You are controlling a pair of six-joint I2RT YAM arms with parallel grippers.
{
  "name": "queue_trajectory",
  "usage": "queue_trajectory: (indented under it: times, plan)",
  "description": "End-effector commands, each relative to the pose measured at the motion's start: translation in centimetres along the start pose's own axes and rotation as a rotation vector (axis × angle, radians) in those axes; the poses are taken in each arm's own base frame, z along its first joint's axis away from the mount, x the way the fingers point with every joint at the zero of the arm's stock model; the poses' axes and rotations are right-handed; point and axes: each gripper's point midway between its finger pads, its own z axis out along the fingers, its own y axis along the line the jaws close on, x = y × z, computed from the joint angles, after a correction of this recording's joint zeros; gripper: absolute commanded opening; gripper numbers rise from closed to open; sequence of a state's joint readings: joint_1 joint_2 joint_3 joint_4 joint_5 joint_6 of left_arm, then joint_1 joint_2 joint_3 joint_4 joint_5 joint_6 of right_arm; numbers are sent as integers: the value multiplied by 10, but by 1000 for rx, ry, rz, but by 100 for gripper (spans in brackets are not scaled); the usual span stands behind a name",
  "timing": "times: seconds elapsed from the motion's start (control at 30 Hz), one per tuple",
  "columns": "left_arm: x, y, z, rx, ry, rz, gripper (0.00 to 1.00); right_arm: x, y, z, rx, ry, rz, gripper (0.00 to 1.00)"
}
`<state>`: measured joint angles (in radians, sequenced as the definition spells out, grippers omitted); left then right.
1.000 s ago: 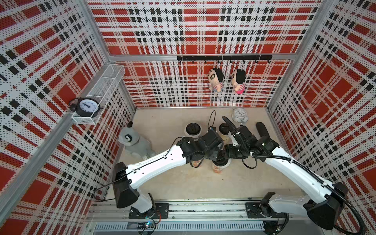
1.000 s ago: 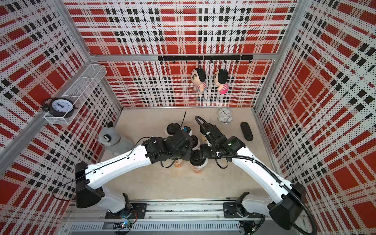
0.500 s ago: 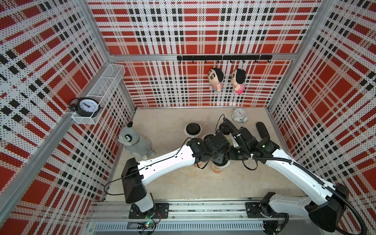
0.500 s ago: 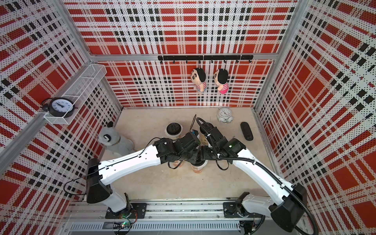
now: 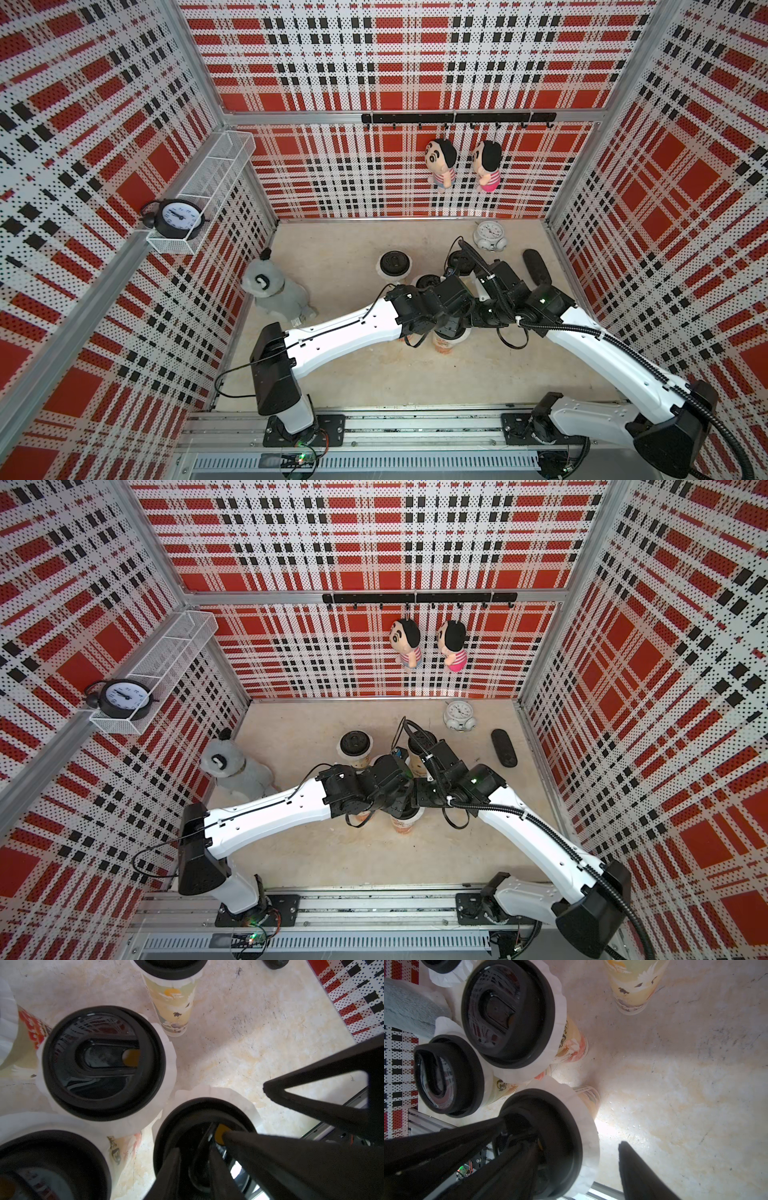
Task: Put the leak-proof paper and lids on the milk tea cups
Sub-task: Secure the cup lid on the cup.
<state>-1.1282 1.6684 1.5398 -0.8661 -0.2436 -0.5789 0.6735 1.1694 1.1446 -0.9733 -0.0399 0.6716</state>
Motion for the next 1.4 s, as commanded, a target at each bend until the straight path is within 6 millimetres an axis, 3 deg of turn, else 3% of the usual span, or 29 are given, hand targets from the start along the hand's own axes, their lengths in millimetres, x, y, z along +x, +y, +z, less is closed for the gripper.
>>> queue_trajectory:
  times: [0.0, 0.27, 0.83, 1.13, 1.37]
  plan:
    - [40, 7, 24, -53, 135, 34, 29, -9, 5, -24, -20, -65, -2, 64]
    - [46, 6, 23, -59, 149, 31, 29, 5, -9, -31, 1, -68, 24, 59]
    - [54, 9, 26, -72, 160, 28, 28, 32, -11, 4, -43, 16, 75, 49]
    - [56, 8, 29, -64, 165, 29, 28, 23, -6, -16, -58, -21, 83, 48]
    - [57, 7, 30, -58, 165, 28, 28, 23, -2, -15, -77, -12, 84, 48]
